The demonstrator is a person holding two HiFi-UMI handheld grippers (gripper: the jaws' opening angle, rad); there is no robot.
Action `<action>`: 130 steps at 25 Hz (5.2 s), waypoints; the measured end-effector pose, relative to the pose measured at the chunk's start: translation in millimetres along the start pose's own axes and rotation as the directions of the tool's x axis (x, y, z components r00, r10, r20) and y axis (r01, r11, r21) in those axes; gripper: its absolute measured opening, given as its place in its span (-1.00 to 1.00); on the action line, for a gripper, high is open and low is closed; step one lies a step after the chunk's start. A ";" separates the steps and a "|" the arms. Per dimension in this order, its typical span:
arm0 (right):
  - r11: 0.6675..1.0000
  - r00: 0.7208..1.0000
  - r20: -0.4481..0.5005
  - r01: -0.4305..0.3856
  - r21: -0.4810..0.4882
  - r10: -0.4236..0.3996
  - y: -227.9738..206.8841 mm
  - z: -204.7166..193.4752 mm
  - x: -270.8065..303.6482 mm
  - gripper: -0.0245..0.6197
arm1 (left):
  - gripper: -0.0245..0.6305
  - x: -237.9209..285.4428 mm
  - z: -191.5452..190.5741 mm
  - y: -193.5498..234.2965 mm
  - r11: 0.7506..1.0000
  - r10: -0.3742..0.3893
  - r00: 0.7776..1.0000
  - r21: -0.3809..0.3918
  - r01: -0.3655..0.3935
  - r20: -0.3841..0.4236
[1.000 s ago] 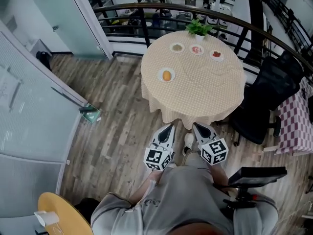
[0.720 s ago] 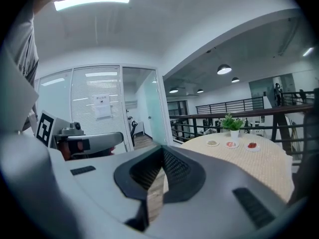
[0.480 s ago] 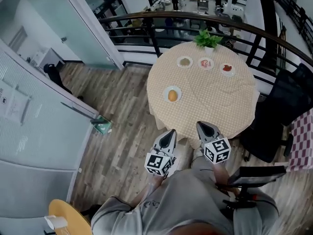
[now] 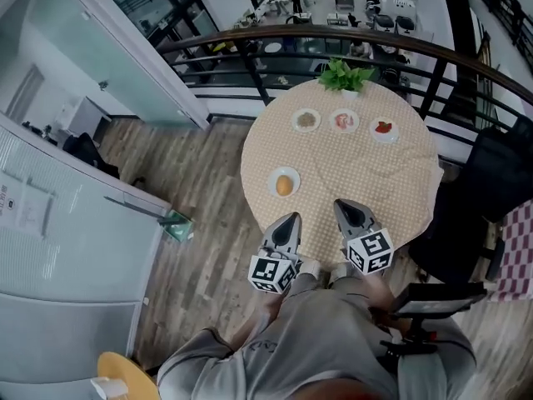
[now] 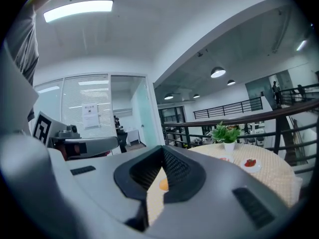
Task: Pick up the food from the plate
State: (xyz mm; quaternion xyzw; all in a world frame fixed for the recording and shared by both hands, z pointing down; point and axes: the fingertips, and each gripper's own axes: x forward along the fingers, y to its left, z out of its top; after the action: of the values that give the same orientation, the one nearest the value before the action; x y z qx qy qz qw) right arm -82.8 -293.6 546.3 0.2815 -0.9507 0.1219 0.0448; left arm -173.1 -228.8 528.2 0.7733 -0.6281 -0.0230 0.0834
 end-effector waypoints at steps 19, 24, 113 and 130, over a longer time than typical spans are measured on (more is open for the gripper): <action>0.974 0.970 0.097 0.225 -0.002 -0.223 -67.0 56.6 -25.2 -0.91 | -0.92 60.1 67.6 5.5 0.989 -0.140 0.985 0.072 0.133 0.105; 0.971 0.969 0.065 0.237 0.015 -0.237 -68.4 48.8 -25.8 -0.91 | -0.92 58.5 60.2 13.1 0.988 -0.148 0.984 0.048 0.144 0.100; 0.872 0.871 -0.075 0.488 0.027 -0.485 -84.2 10.8 -94.1 -0.91 | 0.19 159.9 -385.7 280.3 0.969 0.047 0.347 -0.042 -0.243 -0.937; 0.879 0.878 -0.072 0.476 0.031 -0.473 -91.7 9.7 -97.8 -0.91 | 0.18 161.8 -383.6 278.4 0.963 0.001 0.441 -0.118 -0.243 -0.897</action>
State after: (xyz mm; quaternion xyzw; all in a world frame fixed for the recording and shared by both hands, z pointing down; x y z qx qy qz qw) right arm 49.0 -319.3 540.9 0.5027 -0.8479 0.1386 0.0958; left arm -354.7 -403.1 961.2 0.6070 -0.5382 0.3189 0.4901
